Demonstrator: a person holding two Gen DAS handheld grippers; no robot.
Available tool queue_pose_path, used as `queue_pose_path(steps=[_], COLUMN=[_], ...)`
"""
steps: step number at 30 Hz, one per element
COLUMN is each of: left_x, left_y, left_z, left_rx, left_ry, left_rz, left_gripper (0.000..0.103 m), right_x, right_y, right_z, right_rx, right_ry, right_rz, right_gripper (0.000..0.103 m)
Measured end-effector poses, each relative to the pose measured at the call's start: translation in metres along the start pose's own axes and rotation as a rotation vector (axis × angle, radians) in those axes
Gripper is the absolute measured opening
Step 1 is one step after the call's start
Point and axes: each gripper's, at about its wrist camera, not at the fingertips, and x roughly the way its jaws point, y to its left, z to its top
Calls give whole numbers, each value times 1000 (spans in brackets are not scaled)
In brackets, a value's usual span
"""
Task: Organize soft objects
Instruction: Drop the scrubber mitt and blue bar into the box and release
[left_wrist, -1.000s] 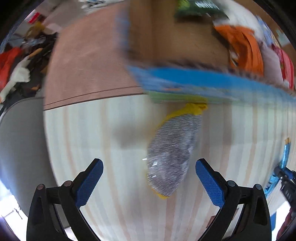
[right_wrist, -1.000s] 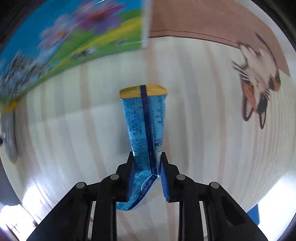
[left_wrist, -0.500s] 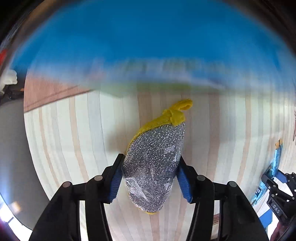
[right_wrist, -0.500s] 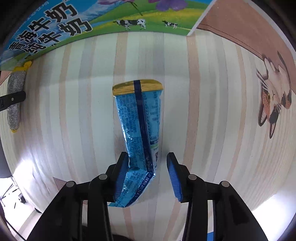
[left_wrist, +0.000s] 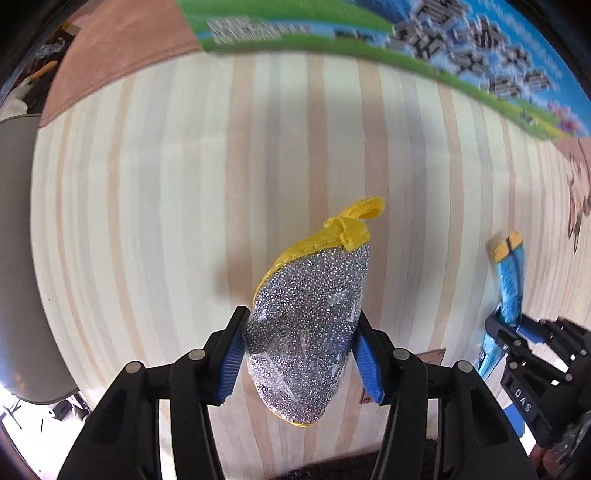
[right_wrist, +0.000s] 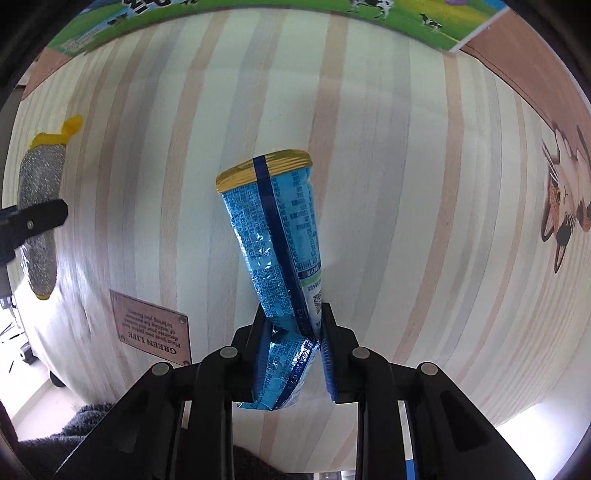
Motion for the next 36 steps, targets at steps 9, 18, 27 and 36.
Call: queue_pose_path(steps=[9,18,27,36], left_x=[26,22,-29,-149], left_y=[21,-62,-92,-124], left_z=[-11,-25,-41,-14], left_rx=[-27,41,89,120], left_ry=[43,26,-58,-235], left_rz=[-106,-14,-62,-194], left_gripper=[58,50,48,48], right_x=[10,15,-3,-109], right_y=[16,21,22,6], right_z=[4,-12,-23,-24], right_rx=[31,51,62,67], right_ry=[30,12,-13,-184], right_rz=[13,1,58,219], right_gripper=[51,53,21,21])
